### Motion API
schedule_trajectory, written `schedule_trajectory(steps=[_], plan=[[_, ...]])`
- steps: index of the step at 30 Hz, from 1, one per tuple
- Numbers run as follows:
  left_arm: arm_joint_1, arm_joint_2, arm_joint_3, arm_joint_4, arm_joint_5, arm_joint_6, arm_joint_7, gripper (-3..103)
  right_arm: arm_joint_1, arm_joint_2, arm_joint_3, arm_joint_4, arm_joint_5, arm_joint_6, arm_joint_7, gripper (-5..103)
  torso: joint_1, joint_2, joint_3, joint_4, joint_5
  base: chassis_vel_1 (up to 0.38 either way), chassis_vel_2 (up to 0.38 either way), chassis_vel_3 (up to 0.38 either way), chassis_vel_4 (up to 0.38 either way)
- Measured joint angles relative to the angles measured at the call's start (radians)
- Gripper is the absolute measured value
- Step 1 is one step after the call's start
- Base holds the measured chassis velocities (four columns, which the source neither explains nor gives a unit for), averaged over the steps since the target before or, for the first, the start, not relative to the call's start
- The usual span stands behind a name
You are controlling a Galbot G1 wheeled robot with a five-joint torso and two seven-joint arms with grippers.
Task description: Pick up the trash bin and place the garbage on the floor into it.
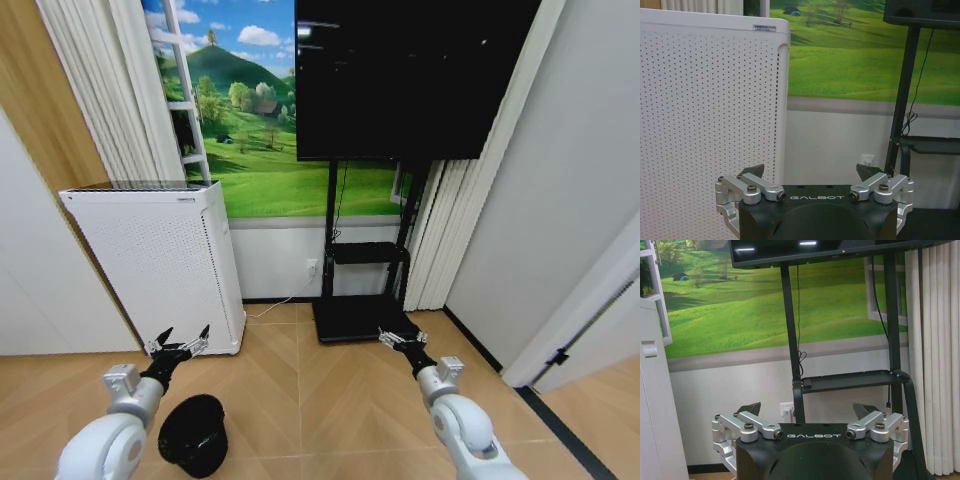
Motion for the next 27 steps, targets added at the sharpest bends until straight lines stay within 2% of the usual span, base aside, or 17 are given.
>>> schedule_trajectory(steps=[11,27], plan=[[-0.002,0.000,0.004,-0.004,-0.013,0.012,-0.019,100,-0.009,0.004,0.007,0.014,-0.005,-0.004,0.002,100,0.019,0.046,0.027,0.0000,0.0000,0.000,0.000,0.000,0.000],[-0.004,0.003,0.001,-0.004,-0.012,0.016,-0.025,100,-0.024,0.018,0.005,0.048,-0.023,-0.026,0.003,100,0.019,0.044,0.026,0.0000,0.0000,0.000,0.000,0.000,0.000]])
